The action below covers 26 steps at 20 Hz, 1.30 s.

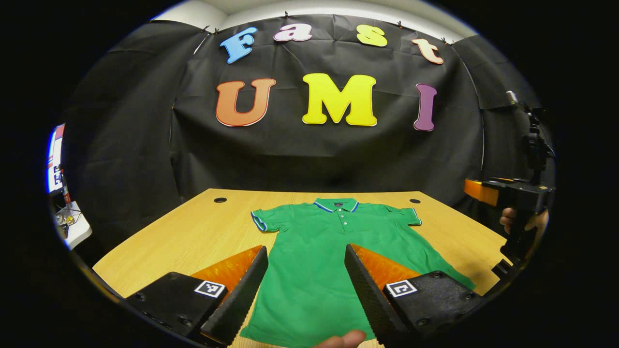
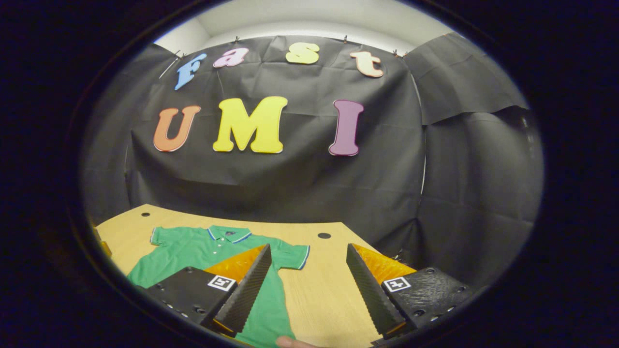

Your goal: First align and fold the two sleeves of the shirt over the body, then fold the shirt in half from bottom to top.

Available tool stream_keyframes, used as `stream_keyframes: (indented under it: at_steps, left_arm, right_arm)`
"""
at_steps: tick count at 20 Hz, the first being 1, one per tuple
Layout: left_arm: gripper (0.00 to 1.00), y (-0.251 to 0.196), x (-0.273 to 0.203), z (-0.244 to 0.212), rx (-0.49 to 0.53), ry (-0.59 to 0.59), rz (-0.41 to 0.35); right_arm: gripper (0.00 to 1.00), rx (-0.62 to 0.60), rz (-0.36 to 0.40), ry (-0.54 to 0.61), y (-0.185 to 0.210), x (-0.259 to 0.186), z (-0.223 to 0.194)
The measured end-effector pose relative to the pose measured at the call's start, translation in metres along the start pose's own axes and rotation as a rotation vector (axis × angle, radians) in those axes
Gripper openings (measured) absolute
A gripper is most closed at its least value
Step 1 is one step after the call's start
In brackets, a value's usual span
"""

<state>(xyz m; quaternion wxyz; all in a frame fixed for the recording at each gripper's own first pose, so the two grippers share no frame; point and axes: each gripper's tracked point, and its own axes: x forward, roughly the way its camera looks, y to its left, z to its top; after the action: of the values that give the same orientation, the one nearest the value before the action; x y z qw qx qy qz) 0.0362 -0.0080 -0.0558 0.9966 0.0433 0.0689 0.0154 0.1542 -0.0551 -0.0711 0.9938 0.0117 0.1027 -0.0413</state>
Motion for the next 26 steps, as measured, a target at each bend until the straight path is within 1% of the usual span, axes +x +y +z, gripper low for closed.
stream_keyframes:
  at_steps: [3, 4, 5, 6, 8, 9, 11, 12, 13, 15, 16, 18, 20, 21, 22, 23, 24, 25, 26]
  left_arm:
    - [1.00, 0.001, -0.003, 0.006, 0.017, -0.025, 0.002]
    - [1.00, 0.001, -0.004, 0.008, 0.023, -0.034, 0.004]
    - [1.00, 0.003, -0.004, 0.009, 0.026, -0.040, 0.005]
    - [1.00, 0.003, -0.004, 0.009, 0.026, -0.042, 0.007]
    - [1.00, 0.009, -0.002, 0.008, 0.016, -0.039, 0.018]
    - [1.00, 0.012, 0.001, 0.007, 0.014, -0.036, 0.022]
    - [1.00, 0.015, 0.005, 0.002, 0.021, -0.021, 0.035]
    - [1.00, 0.019, 0.008, 0.000, 0.039, -0.020, 0.050]
    - [1.00, 0.025, 0.010, 0.000, 0.062, -0.022, 0.074]
    - [1.00, 0.034, 0.015, -0.003, 0.080, -0.018, 0.103]
    - [1.00, 0.033, 0.019, -0.008, 0.069, -0.005, 0.099]
    - [1.00, 0.029, 0.026, -0.020, 0.040, 0.032, 0.081]
    - [1.00, 0.033, 0.030, -0.032, 0.046, 0.070, 0.100]
    - [1.00, 0.035, 0.030, -0.034, 0.072, 0.074, 0.115]
    - [1.00, 0.035, 0.031, -0.031, 0.096, 0.062, 0.123]
    - [1.00, 0.035, 0.032, -0.029, 0.107, 0.057, 0.127]
    - [1.00, 0.034, 0.034, -0.034, 0.103, 0.065, 0.124]
    - [1.00, 0.032, 0.036, -0.038, 0.091, 0.075, 0.117]
    - [1.00, 0.031, 0.038, -0.042, 0.077, 0.088, 0.112]
  right_arm:
    - [0.95, -0.014, 0.031, 0.060, 0.016, 0.063, -0.007]
    - [0.95, -0.008, 0.065, 0.059, 0.025, 0.085, -0.007]
    - [0.96, -0.007, 0.078, 0.076, 0.031, 0.110, -0.009]
    - [0.96, -0.015, 0.075, 0.105, 0.030, 0.135, -0.016]
    - [0.95, 0.017, 0.086, 0.195, 0.034, 0.175, -0.034]
    - [0.95, 0.040, 0.084, 0.258, 0.034, 0.191, -0.046]
    - [0.96, 0.068, 0.047, 0.352, 0.022, 0.221, -0.072]
    - [0.95, 0.077, 0.024, 0.399, 0.016, 0.232, -0.086]
    - [0.95, 0.082, 0.022, 0.449, 0.013, 0.239, -0.099]
    - [0.94, 0.088, 0.006, 0.490, 0.006, 0.254, -0.117]
    - [0.95, 0.090, 0.005, 0.501, 0.003, 0.260, -0.122]
    - [0.94, 0.071, 0.014, 0.517, 0.001, 0.266, -0.131]
    - [0.93, 0.074, 0.049, 0.531, 0.007, 0.268, -0.137]
    - [0.92, 0.100, 0.067, 0.546, 0.012, 0.266, -0.139]
    - [0.89, 0.113, 0.068, 0.558, 0.012, 0.266, -0.145]
    - [0.77, 0.103, 0.055, 0.540, 0.008, 0.271, -0.145]
    - [0.73, 0.109, 0.058, 0.540, 0.009, 0.272, -0.146]
    - [0.63, 0.124, 0.058, 0.532, 0.008, 0.272, -0.145]
    - [0.60, 0.151, 0.051, 0.536, 0.006, 0.274, -0.147]
